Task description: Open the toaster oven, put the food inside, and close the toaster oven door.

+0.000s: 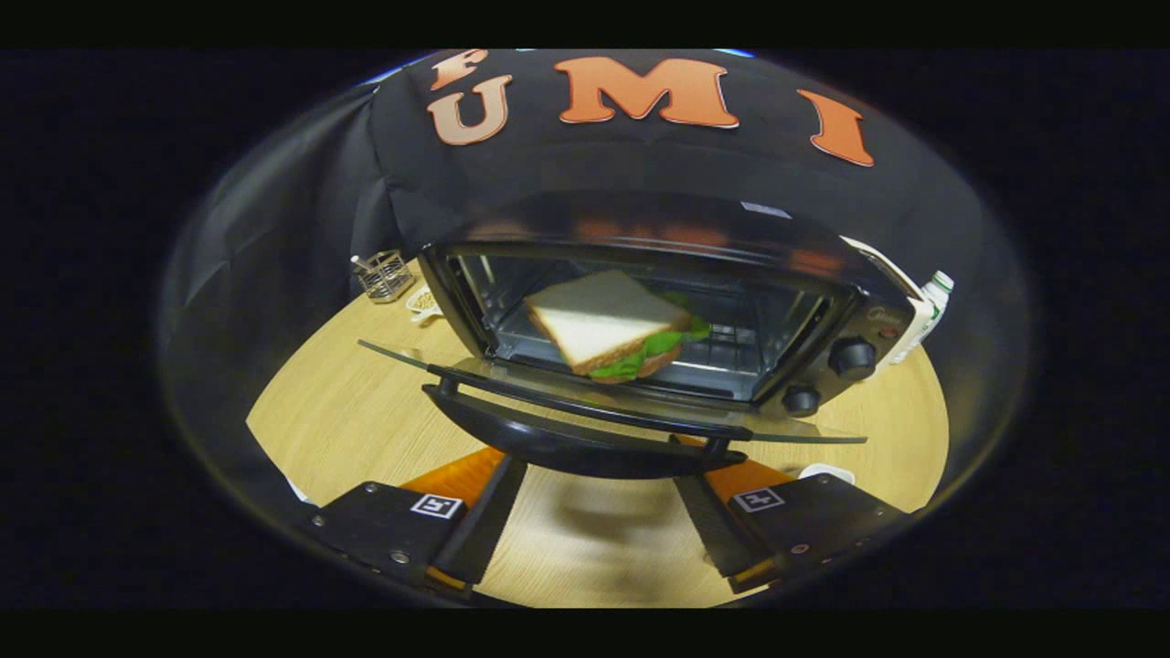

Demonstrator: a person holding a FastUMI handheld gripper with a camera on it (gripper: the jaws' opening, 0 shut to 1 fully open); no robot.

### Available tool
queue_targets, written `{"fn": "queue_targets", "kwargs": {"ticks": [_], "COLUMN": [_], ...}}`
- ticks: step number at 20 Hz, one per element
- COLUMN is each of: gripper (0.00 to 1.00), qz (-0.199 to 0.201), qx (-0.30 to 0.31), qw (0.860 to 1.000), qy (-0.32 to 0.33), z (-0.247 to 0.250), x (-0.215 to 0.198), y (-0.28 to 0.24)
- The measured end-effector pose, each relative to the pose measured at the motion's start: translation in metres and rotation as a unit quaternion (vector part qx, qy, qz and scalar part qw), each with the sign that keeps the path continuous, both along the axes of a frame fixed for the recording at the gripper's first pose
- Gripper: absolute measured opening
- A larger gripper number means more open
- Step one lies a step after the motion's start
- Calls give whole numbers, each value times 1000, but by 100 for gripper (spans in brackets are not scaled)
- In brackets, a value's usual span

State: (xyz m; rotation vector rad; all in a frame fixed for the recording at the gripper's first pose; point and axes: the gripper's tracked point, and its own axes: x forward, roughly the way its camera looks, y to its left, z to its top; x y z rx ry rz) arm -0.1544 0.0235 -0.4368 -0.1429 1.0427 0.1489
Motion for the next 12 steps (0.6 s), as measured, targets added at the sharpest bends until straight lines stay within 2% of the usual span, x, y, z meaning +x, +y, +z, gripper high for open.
{"fn": "queue_targets", "kwargs": {"ticks": [12], "gripper": [91], "qz": [-19], "qx": [-31], "qw": [999], "qy": [-35], "z": [9], "x": [68], "y": [-13]}}
